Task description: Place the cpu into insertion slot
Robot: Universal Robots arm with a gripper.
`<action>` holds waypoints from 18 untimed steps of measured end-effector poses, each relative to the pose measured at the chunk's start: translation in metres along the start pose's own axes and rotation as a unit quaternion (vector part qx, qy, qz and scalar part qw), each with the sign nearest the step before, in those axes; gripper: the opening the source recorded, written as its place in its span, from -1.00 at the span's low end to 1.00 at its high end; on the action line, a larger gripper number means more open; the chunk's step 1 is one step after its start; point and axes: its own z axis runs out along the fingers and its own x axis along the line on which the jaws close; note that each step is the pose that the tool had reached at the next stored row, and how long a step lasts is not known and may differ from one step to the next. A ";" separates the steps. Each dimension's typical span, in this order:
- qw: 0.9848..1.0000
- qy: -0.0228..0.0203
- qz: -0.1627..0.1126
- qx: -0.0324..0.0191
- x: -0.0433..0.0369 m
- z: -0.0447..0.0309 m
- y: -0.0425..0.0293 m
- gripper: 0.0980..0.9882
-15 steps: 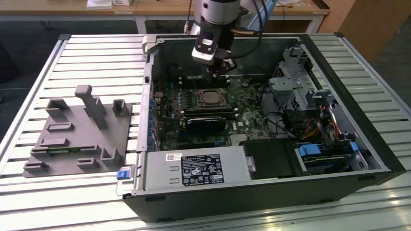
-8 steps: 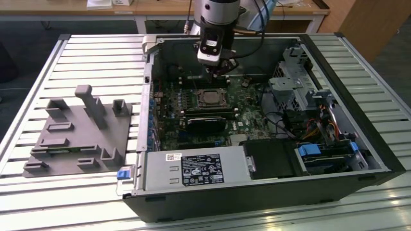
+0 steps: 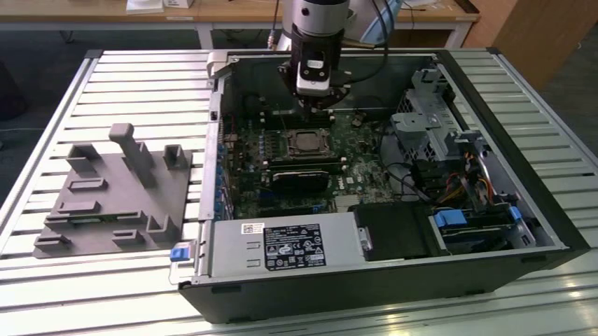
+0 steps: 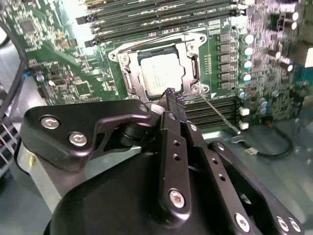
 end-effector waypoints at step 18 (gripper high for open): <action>0.989 0.002 -0.145 0.001 0.0000 0.0009 0.0000 -0.98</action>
